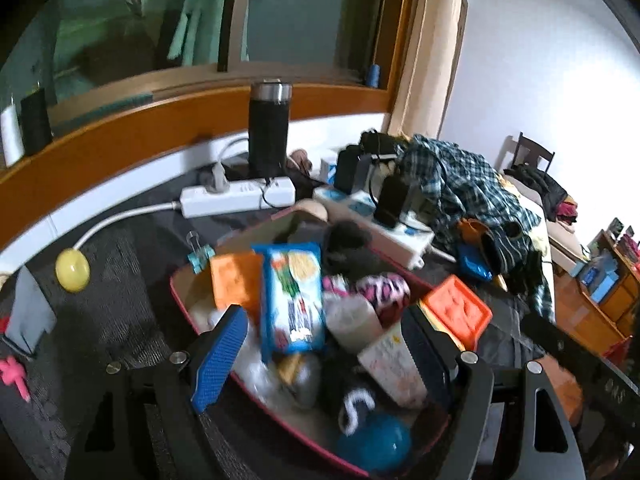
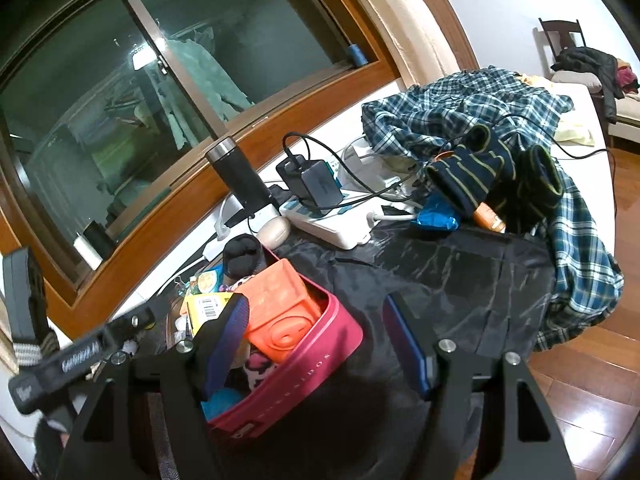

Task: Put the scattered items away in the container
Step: 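Lower yellow ointment box into red box and open left tool, then move left tool to pink knotted toy and grasp it, then grasp grey sock with right tool while left tool holds pink knotted toy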

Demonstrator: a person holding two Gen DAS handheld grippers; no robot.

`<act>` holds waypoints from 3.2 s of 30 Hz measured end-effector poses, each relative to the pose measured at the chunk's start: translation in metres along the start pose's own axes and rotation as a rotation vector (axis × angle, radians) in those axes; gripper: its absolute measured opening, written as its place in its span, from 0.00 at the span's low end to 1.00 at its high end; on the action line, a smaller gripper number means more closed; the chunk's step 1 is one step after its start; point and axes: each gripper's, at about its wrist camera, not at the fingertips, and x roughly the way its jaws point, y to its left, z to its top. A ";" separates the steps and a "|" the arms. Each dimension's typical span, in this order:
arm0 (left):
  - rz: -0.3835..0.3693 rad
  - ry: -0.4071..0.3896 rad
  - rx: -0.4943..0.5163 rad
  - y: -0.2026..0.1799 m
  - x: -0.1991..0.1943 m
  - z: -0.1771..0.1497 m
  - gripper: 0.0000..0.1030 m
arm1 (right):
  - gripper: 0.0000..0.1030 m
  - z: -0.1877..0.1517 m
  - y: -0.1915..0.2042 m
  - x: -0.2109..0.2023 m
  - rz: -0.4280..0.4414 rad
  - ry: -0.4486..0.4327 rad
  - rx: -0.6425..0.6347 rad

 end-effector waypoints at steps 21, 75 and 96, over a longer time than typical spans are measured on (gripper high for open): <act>-0.002 0.083 0.084 0.007 -0.005 -0.045 0.79 | 0.71 -0.005 0.013 -0.007 -0.003 -0.030 -0.039; 0.400 0.055 -0.495 0.349 -0.046 -0.104 0.62 | 0.76 -0.101 0.292 0.147 0.342 0.456 -0.395; 0.452 -0.019 -0.569 0.367 -0.066 -0.106 0.62 | 0.75 -0.149 0.385 0.287 0.346 0.695 -0.206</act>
